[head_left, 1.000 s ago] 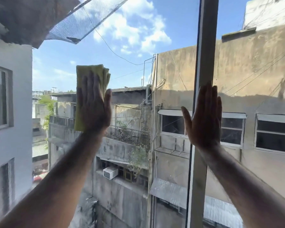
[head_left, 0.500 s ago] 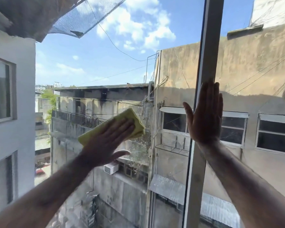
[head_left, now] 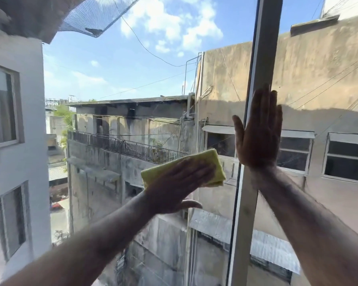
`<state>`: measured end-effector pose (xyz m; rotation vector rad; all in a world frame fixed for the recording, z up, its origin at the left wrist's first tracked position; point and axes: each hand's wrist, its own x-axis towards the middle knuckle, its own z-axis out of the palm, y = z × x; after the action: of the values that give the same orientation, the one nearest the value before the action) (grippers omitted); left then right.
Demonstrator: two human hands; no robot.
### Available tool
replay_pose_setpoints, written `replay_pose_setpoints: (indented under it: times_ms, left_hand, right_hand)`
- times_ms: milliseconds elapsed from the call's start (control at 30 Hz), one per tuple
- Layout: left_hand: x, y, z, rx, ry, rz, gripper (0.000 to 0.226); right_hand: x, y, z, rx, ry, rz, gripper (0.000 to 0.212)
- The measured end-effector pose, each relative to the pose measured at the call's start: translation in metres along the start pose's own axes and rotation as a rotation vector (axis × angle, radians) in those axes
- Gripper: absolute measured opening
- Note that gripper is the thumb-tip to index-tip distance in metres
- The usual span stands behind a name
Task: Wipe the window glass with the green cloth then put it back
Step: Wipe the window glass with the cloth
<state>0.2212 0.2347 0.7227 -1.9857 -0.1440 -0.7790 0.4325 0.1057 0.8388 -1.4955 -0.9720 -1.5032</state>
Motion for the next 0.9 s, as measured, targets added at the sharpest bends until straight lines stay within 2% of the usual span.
replay_pose_setpoints:
  times_ms: [33,100,167,267,333,400,467,567,600,633,700,767,833,900]
  left_hand:
    - [-0.025,-0.003,0.002,0.017,-0.011,0.008,0.087]
    - [-0.059,-0.023,0.002,0.047,0.018,-0.106,0.087]
    - [-0.059,-0.051,-0.005,0.056,0.073,-0.37,0.087]
    - [-0.007,-0.092,-0.03,-0.028,0.175,-0.837,0.087]
    - [0.037,-0.102,-0.043,-0.075,0.214,-0.947,0.088]
    - [0.071,-0.085,-0.042,-0.045,0.216,-0.824,0.088]
    - [0.081,-0.042,-0.025,-0.049,0.2,-0.506,0.088]
    - [0.032,0.023,0.0,-0.063,0.009,0.044,0.092]
    - [0.006,0.033,0.005,-0.054,-0.041,0.149,0.092]
    - [-0.022,0.036,0.008,-0.048,-0.06,0.181,0.092]
    - [-0.074,0.022,0.011,-0.04,-0.057,0.068,0.088]
    - [-0.109,-0.007,0.005,0.012,-0.015,-0.141,0.085]
    - [-0.112,-0.046,-0.006,0.013,0.035,-0.421,0.083]
    - [-0.08,-0.088,-0.021,-0.041,0.11,-0.772,0.085]
  right_hand:
    - [0.0,0.0,0.0,0.008,-0.002,-0.001,0.074]
    - [0.0,0.0,-0.001,0.009,-0.007,0.0,0.076]
    - [0.001,-0.001,-0.001,0.004,-0.013,0.005,0.077]
    - [0.001,-0.002,-0.002,0.009,-0.014,0.01,0.078]
    - [0.001,-0.002,-0.001,0.002,-0.008,0.008,0.077]
    - [0.002,-0.001,-0.002,-0.003,-0.002,0.006,0.076]
    - [0.001,-0.002,-0.001,-0.006,0.019,0.007,0.074]
    - [0.001,-0.002,-0.001,-0.006,0.006,0.009,0.073]
    - [0.001,-0.002,-0.001,0.002,-0.001,0.007,0.074]
    - [0.001,-0.001,-0.001,0.008,-0.003,0.005,0.074]
    - [0.001,-0.001,0.0,0.01,-0.002,0.01,0.074]
    - [0.0,-0.001,0.001,0.007,-0.007,0.013,0.075]
    - [0.001,-0.001,0.0,0.001,-0.014,0.013,0.076]
    - [0.001,-0.001,-0.001,0.004,-0.02,0.011,0.077]
